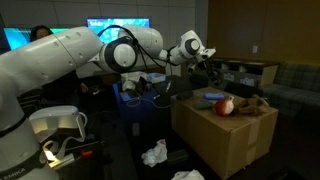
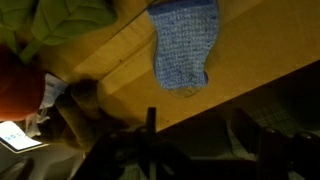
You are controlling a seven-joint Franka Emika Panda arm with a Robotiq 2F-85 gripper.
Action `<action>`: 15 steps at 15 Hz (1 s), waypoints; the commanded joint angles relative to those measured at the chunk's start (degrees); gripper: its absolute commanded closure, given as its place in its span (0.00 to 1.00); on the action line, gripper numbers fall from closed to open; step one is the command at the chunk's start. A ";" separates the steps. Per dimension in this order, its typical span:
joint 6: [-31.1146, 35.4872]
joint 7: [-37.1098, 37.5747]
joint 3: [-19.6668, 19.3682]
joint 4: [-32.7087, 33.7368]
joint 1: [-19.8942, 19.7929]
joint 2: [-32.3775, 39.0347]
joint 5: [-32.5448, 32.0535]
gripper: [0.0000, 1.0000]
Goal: Pick up all the objects on the box and put them on table, then pick up the all the objects on the table and put them on the box
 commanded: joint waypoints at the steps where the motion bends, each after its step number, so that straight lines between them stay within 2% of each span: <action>1: -1.72 -6.22 2.06 -0.75 -0.76 -4.41 1.09 0.00; 4: -2.61 -14.84 6.57 -4.76 -2.30 -10.59 3.31 0.00; 8: -8.53 -22.26 11.59 -9.23 -4.44 -17.67 6.70 0.00; 15: -15.05 -20.42 12.27 -25.76 -5.55 -32.47 6.69 0.00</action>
